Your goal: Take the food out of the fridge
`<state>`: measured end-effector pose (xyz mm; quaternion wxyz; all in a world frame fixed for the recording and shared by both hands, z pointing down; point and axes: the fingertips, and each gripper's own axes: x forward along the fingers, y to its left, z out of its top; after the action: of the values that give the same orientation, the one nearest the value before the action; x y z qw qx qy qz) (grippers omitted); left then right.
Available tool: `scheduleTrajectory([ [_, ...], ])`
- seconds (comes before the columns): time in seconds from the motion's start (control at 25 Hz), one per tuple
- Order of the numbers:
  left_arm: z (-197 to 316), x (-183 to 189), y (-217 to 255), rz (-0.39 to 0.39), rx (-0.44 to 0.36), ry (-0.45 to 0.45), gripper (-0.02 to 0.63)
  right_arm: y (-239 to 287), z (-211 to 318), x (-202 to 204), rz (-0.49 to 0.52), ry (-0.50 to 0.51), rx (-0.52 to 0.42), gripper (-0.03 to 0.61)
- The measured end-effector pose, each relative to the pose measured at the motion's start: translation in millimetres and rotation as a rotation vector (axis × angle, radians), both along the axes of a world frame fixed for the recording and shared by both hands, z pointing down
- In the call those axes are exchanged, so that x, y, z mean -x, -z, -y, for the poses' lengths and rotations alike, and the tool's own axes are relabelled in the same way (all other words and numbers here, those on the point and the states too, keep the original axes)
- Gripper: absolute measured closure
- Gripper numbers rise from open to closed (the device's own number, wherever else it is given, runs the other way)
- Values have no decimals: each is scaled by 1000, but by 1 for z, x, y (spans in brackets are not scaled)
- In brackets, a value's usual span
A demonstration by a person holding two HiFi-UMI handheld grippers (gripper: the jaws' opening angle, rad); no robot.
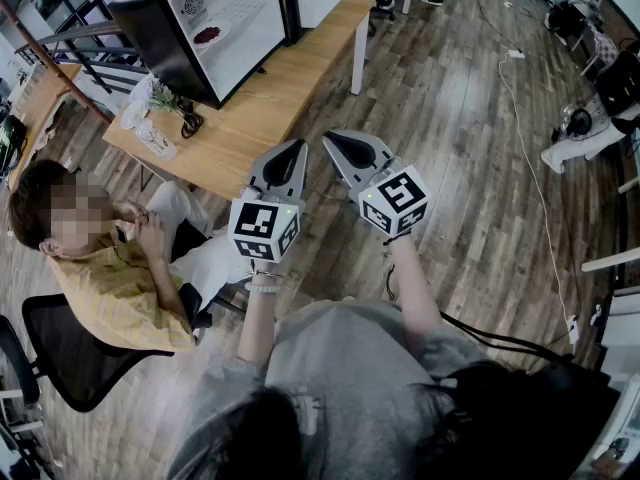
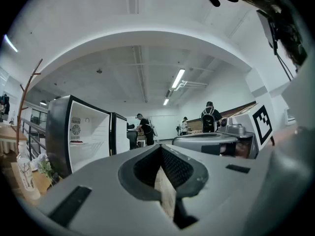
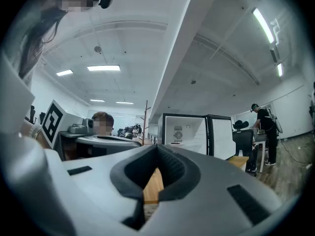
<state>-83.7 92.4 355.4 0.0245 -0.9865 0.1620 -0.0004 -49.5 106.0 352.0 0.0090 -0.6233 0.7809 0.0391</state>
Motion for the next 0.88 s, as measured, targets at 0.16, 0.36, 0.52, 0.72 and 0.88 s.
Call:
scheduleTrajectory([
  [0.16, 1, -4, 0, 2, 2, 1, 606, -2, 1, -2, 5, 7, 3, 569],
  [0.36, -4, -7, -3, 6, 4, 6, 606, -3, -3, -4, 7, 16, 0, 569],
  [0.52, -8, -8, -5, 8, 7, 13, 606, -4, -7, -5, 4, 23, 1, 569],
  [0.72, -7, -9, -5, 5, 15, 35, 606, -2, -7, -9, 16, 36, 1, 569],
  [0.88, -6, -12, -9, 8, 32, 58, 606, -4, -7, -14, 21, 55, 16, 569],
])
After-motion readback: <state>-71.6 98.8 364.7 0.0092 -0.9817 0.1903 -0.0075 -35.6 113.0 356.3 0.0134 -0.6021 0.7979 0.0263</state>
